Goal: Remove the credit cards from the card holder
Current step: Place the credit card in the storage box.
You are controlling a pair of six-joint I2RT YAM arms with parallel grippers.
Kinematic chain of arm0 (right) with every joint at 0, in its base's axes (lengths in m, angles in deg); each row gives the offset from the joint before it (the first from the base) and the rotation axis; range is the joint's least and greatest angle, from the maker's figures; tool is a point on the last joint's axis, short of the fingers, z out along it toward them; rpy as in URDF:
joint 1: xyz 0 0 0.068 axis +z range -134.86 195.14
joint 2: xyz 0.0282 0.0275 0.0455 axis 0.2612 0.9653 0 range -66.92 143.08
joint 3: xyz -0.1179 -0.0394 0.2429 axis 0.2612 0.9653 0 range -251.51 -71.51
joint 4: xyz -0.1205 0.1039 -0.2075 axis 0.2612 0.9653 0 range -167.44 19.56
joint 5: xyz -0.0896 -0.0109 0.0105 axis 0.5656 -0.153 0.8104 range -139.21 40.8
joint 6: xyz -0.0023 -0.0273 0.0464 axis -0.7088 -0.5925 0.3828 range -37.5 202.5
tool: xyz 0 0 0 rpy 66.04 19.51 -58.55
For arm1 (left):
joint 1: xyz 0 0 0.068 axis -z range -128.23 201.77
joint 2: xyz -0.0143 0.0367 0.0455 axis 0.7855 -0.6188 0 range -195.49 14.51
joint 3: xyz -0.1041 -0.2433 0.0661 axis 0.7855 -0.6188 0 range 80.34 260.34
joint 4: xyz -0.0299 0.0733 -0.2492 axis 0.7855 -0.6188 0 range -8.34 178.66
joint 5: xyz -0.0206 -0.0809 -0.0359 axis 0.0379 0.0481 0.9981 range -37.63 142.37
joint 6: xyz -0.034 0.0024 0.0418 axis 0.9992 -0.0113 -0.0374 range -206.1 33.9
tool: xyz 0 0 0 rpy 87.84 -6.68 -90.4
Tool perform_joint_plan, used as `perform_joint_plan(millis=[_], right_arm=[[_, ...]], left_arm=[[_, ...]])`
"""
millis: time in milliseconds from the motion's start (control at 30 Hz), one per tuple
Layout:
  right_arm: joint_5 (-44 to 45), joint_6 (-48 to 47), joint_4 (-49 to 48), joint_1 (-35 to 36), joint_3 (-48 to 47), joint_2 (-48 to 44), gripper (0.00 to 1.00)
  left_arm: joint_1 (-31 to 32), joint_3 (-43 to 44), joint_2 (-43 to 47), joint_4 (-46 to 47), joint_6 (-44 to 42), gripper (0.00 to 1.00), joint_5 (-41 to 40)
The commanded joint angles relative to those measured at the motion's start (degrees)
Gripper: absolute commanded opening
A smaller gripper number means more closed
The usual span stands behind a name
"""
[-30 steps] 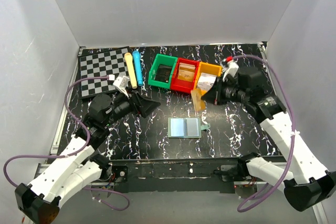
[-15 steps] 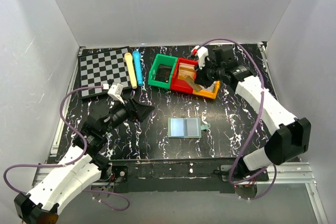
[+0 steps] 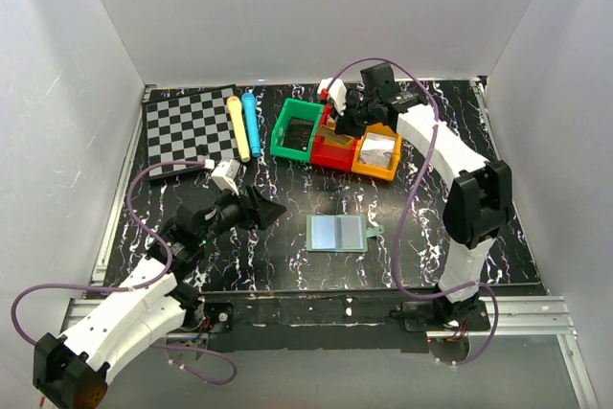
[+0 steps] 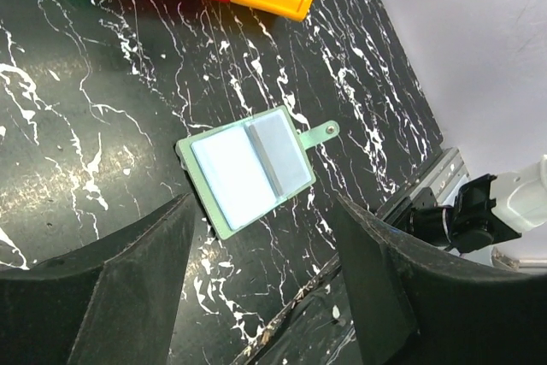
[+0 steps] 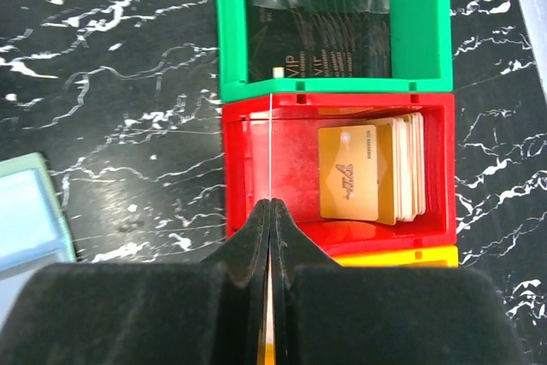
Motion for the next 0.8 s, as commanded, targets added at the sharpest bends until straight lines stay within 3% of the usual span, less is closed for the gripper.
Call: perform_joint_plan(millis=[0, 200, 767], right_arm=[[3.23, -3.65, -6.72, -0.27, -0.76, 2.52, 0.01], [5.77, -6.28, -3.04, -0.18, -5.95, 8.23, 0.01], [12.54, -7.87, -3.48, 0.7, -7.97, 15.44, 0.01]], left_arm=[[-0.19, 0.72, -0.94, -1.46, -0.63, 0.64, 1.12], [-0.19, 0.46, -1.65, -1.91, -0.64, 0.64, 0.41], [-0.19, 0.11, -1.74, -2.7, -0.64, 0.64, -1.17]])
